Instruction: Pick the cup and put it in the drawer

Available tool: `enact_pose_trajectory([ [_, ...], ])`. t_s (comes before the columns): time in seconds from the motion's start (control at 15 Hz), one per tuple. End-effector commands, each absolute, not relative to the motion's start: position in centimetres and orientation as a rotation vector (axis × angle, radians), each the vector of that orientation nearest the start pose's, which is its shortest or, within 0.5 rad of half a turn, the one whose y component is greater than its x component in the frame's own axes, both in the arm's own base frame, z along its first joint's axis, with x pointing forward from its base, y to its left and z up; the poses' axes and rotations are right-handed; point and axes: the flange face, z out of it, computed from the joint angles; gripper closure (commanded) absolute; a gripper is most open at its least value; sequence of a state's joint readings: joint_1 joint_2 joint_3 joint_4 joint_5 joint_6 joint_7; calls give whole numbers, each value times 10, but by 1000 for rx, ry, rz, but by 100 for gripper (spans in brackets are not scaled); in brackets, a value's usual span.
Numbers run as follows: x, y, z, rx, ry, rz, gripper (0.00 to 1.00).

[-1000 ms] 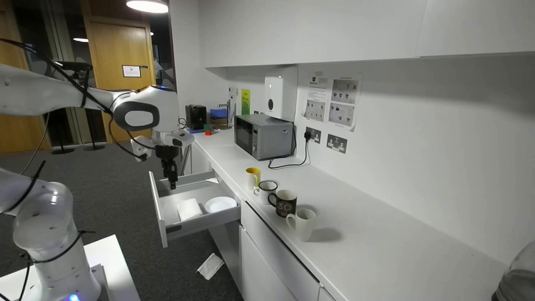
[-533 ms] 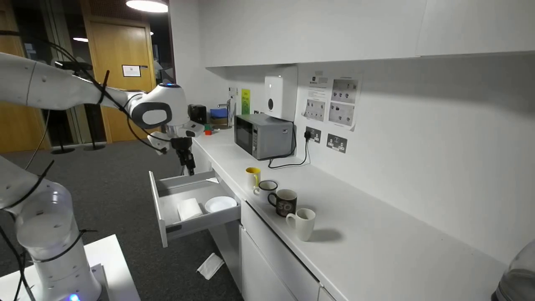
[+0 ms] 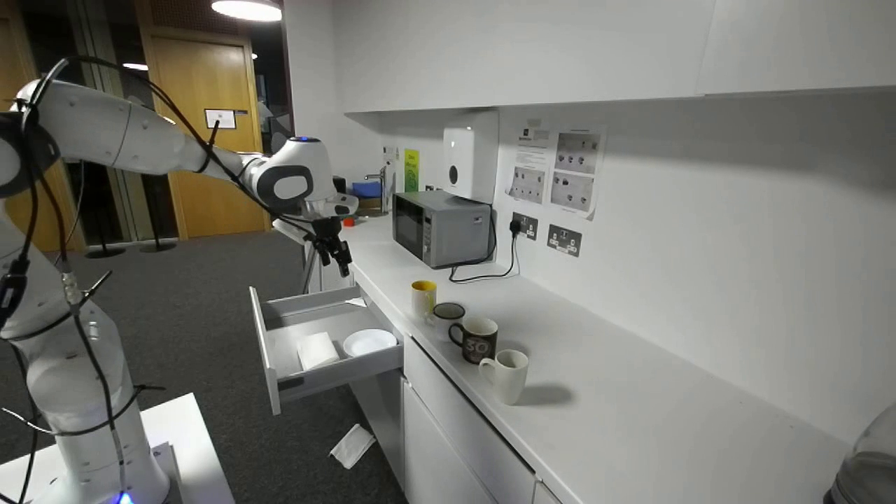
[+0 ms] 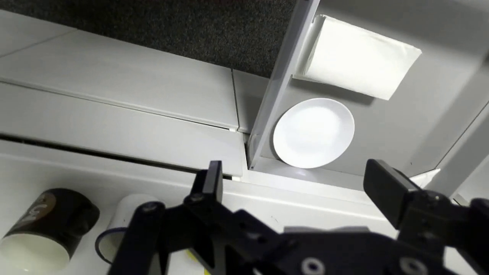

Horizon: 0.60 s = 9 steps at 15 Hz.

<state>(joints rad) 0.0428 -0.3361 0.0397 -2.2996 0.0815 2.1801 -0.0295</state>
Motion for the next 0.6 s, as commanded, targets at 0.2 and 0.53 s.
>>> enact_pose_trajectory([
  [0.2,537,26,499,-3095,-409,-392,0],
  [0.53,584,1,485,-3062,-528,-375,0],
])
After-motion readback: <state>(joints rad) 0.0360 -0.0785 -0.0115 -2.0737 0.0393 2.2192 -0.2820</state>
